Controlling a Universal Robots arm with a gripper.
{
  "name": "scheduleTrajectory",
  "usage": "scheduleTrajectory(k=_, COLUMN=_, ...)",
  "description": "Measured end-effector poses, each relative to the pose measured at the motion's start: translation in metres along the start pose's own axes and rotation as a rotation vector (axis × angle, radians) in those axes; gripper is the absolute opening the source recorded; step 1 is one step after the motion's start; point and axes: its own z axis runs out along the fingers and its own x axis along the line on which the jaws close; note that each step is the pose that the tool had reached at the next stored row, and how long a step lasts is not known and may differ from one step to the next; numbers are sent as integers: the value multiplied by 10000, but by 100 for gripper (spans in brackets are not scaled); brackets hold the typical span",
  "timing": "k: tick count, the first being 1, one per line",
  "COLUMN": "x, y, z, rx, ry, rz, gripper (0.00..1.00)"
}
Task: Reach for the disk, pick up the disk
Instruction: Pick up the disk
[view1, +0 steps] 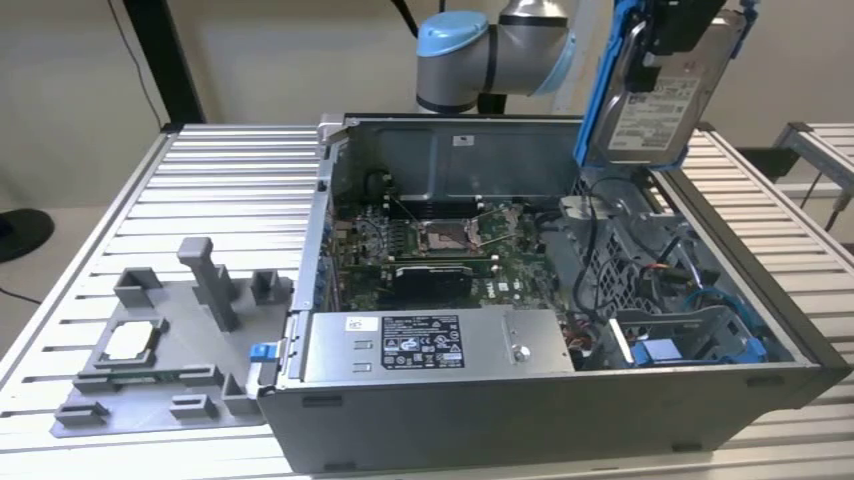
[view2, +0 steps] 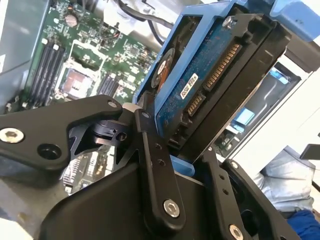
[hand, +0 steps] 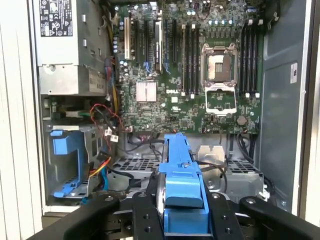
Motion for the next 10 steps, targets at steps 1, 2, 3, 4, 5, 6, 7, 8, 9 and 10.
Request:
scheduleTrajectory(k=1, x=20, y=-1, z=1, rx=0, ry=0, rz=0, gripper=0)
scheduleTrajectory(k=2, x=36, y=-1, z=2, rx=0, ry=0, rz=0, gripper=0)
scheduleTrajectory(k=3, x=53, y=-2, z=3, rx=0, ry=0, rz=0, gripper=0)
scheduleTrajectory(k=4, x=72, y=-2, z=5, rx=0, ry=0, rz=0, gripper=0)
scheduleTrajectory(k=5, x=93, y=-3, z=6, rx=-1, ry=-1, rz=0, gripper=0)
scheduleTrajectory(k=6, x=113, y=-4, z=7, rx=-1, ry=0, rz=0, gripper=0)
scheduleTrajectory(k=7, x=135, y=-4, z=8, rx=-1, ry=0, rz=0, gripper=0)
scheduleTrajectory(k=8, x=155, y=-5, z=9, rx=-3, ry=1, rz=0, gripper=0)
scheduleTrajectory(k=9, x=175, y=-6, z=11, rx=-6, ry=0, rz=-1, gripper=0)
scheduleTrajectory(k=10, x=196, y=-6, z=12, rx=-10, ry=0, rz=-1, gripper=0)
